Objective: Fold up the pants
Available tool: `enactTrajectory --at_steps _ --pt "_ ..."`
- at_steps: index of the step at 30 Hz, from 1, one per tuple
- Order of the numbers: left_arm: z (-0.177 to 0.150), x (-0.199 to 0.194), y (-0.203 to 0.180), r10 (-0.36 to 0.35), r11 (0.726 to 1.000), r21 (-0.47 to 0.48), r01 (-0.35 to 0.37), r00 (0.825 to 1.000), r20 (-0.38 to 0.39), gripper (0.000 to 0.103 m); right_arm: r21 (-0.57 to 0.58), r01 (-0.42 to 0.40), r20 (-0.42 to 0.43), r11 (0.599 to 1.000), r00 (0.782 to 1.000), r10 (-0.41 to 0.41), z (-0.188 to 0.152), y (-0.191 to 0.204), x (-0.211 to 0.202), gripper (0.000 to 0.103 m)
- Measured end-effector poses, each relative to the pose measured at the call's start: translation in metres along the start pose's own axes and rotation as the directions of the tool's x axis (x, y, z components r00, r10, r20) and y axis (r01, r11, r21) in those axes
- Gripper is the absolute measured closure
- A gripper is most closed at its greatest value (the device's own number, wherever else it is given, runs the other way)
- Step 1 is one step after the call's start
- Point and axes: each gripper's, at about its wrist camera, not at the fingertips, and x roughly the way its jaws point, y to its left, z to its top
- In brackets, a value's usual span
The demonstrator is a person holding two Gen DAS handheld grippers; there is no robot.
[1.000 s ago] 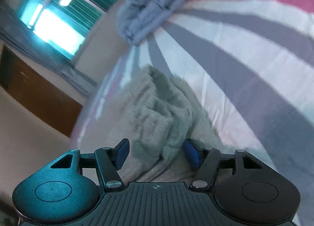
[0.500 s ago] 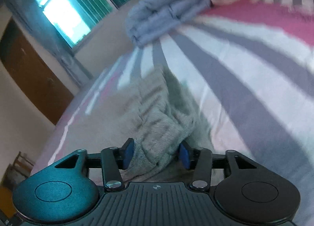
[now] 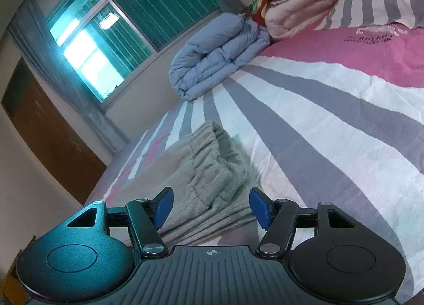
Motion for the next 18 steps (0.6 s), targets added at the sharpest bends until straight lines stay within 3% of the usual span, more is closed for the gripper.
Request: enactTrajectory --at_steps 3,9,12,16,18 --pt "-0.002 0.014 0.006 0.029 0.998 -0.046 -0.031 0.999 -0.039 0.033 0.014 -0.003 0.002 1.0 1.0 0.003 0.002 -0.004 -0.004 0.039" --pt "-0.004 0.032 0.011 0.05 0.997 -0.06 -0.051 0.999 -0.012 0.027 0.051 0.011 -0.022 0.999 1.0 -0.009 0.001 -0.007 0.002 0.037" --pt "0.001 0.013 0.018 -0.001 0.996 -0.09 0.002 1.0 0.011 0.038 0.017 -0.008 -0.057 1.0 0.998 0.009 -0.002 -0.002 0.011 0.037" --pt "-0.002 -0.011 0.011 -0.019 0.998 -0.056 0.022 0.998 0.065 0.034 -0.015 -0.013 -0.064 1.0 0.998 0.012 -0.007 0.004 0.018 0.037" --pt "-0.003 -0.008 0.008 -0.027 0.998 -0.049 0.029 0.999 0.045 0.034 -0.008 -0.017 -0.06 1.0 0.998 0.016 -0.008 0.004 0.018 0.037"
